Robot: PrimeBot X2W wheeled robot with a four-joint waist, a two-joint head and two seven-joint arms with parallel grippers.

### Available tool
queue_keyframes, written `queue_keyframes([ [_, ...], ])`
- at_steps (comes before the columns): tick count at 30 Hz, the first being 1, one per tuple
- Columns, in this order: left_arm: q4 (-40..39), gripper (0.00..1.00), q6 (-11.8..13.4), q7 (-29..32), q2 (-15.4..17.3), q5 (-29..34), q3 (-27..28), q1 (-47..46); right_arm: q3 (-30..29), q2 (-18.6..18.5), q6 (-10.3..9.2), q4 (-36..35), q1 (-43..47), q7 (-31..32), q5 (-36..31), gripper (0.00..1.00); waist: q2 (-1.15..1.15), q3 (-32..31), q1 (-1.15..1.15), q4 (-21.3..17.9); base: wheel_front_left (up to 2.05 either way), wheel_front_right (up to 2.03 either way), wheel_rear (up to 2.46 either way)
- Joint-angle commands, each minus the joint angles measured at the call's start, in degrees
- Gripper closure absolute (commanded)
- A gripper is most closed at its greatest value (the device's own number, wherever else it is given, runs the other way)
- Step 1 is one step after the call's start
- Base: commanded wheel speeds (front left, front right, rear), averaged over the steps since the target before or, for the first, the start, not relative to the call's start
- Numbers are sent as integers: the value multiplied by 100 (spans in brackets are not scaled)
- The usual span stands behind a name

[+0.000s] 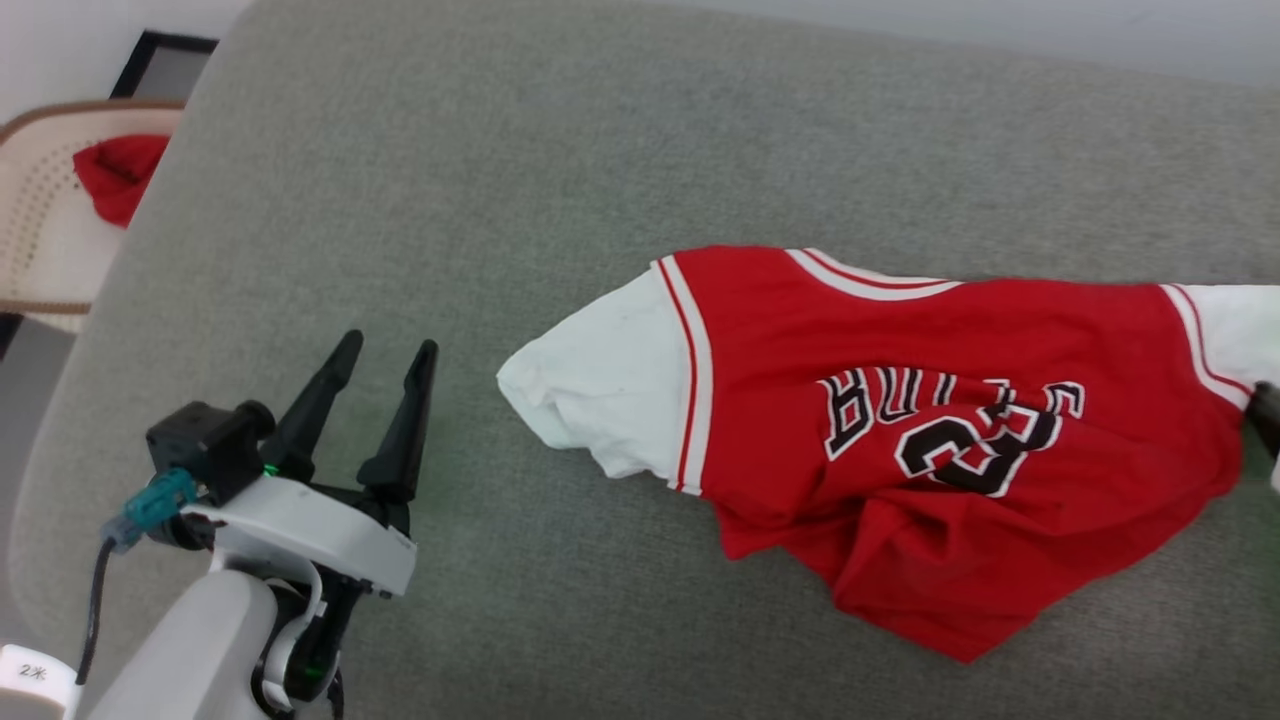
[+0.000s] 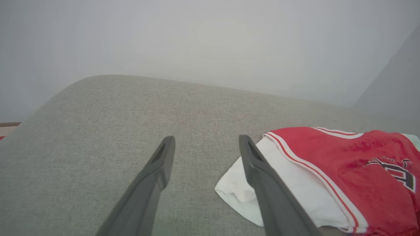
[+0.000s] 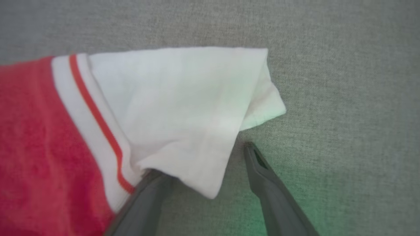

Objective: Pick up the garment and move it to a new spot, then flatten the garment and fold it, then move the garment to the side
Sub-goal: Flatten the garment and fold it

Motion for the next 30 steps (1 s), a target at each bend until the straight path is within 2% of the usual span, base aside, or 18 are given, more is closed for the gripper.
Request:
queue_keyframes([
  [1, 18, 0, -17, -29, -14, 18, 5, -61, 41, 138, -4, 244, 124, 121, -46, 0, 0, 86, 0, 83, 0, 0, 0],
  [3, 52, 0, -27, -37, -27, 3, 8, -67, 82, 194, -3, 365, 96, 206, -67, 88, 0, 99, 0, 96, 0, 0, 0],
  [4, 73, 0, -24, -36, -29, 1, 8, -67, 71, 215, -1, 408, 85, 230, -85, 100, 0, 98, 0, 97, 0, 0, 0],
  [10, 188, 0, -28, -55, -26, -34, 16, -21, 60, 237, -1, 352, 127, 434, -102, 100, 0, -29, 0, 45, 0, 0, 0],
  [20, 272, 0, -34, -53, 50, -73, 30, 113, 95, 40, -1, -333, 250, 417, -19, 100, 0, -384, 0, -178, 0, 0, 0],
  [24, 273, 0, 11, -38, 90, -110, 33, 206, 66, 18, -2, -860, 719, 568, 132, 100, 0, -588, 0, -293, 0, 0, 0],
  [30, 265, 0, 67, -4, 138, -150, 37, 359, -91, 178, -2, -1588, 1602, 724, 327, 100, 0, -815, 0, -430, 0, 0, 0],
])
